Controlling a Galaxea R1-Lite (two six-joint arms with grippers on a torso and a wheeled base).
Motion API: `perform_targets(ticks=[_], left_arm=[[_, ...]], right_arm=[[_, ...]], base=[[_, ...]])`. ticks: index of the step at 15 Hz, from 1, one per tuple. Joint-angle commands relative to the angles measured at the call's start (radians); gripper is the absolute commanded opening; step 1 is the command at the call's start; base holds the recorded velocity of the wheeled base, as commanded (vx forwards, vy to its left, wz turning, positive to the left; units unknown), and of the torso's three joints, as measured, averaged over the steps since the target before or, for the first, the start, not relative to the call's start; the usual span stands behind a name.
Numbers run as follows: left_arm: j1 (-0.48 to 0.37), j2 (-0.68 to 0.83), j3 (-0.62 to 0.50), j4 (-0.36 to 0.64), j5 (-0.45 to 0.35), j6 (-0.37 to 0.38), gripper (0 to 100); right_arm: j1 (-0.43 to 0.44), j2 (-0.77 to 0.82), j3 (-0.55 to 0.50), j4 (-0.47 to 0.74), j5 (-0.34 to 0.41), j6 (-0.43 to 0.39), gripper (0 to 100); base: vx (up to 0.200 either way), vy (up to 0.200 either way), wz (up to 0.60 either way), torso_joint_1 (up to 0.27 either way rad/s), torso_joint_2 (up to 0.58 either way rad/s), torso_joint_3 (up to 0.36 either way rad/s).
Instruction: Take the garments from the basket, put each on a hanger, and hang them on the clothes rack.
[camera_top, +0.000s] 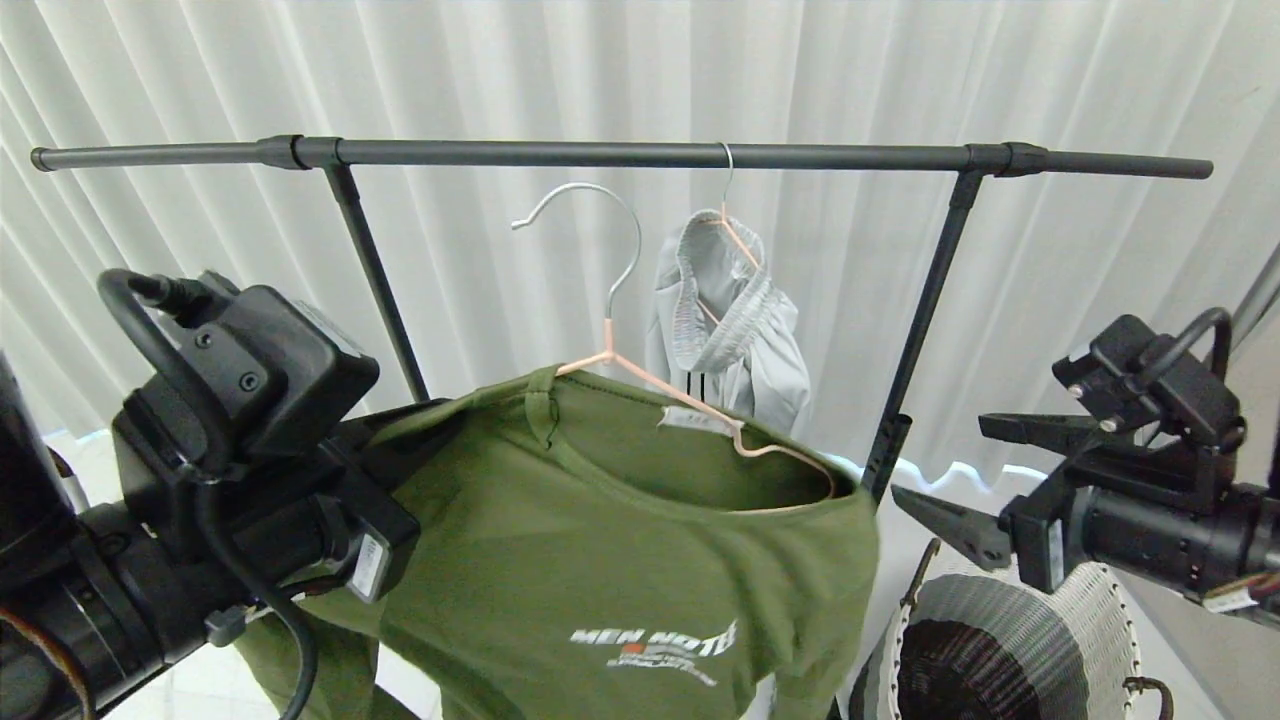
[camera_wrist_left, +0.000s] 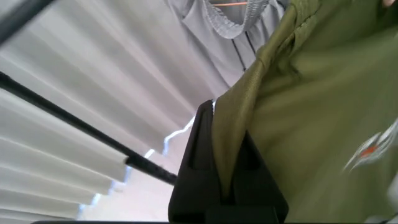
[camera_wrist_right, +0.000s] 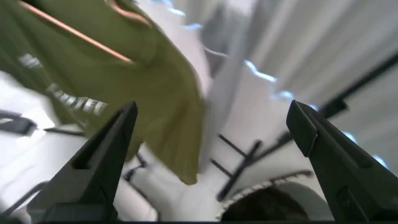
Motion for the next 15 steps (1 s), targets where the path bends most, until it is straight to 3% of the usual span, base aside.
perform_targets(ticks=[1,4,8,10,11,15], left_arm=[[-0.026,-0.006,0.044,-0.029,-0.006,-0.034,0],[-0.057,-0.018,0.095,-0.136,-0.044,-0.078,0],[-0.060,-0.015,0.102,-0.190,-0.136,-0.069,0],[-0.066,-0.011,0.095,-0.216,-0.142,-0.035,0],[-0.068,-0.011,0.099,-0.231,-0.145,0.015,0],[-0.072,-0.014,0.102,-0.238,-0.188,0.046,0]], right_arm=[[0.017,-0.122,-0.040,0.083,0.068,0.000,100],[0.027,-0.114,-0.125,0.181,0.180,-0.016,100],[0.069,-0.028,-0.230,0.272,0.349,-0.148,100],[0.133,0.022,-0.283,0.299,0.374,-0.168,100],[0.168,0.049,-0.310,0.322,0.375,-0.168,100],[0.185,0.148,-0.391,0.341,0.400,-0.168,100]], base=[[0.000,0.000,0.00,0.000,0.00,0.000],[0.000,0.000,0.00,0.000,0.00,0.000],[0.000,0.000,0.00,0.000,0.00,0.000],[0.000,0.000,0.00,0.000,0.00,0.000],[0.000,0.000,0.00,0.000,0.00,0.000],[0.000,0.000,0.00,0.000,0.00,0.000]])
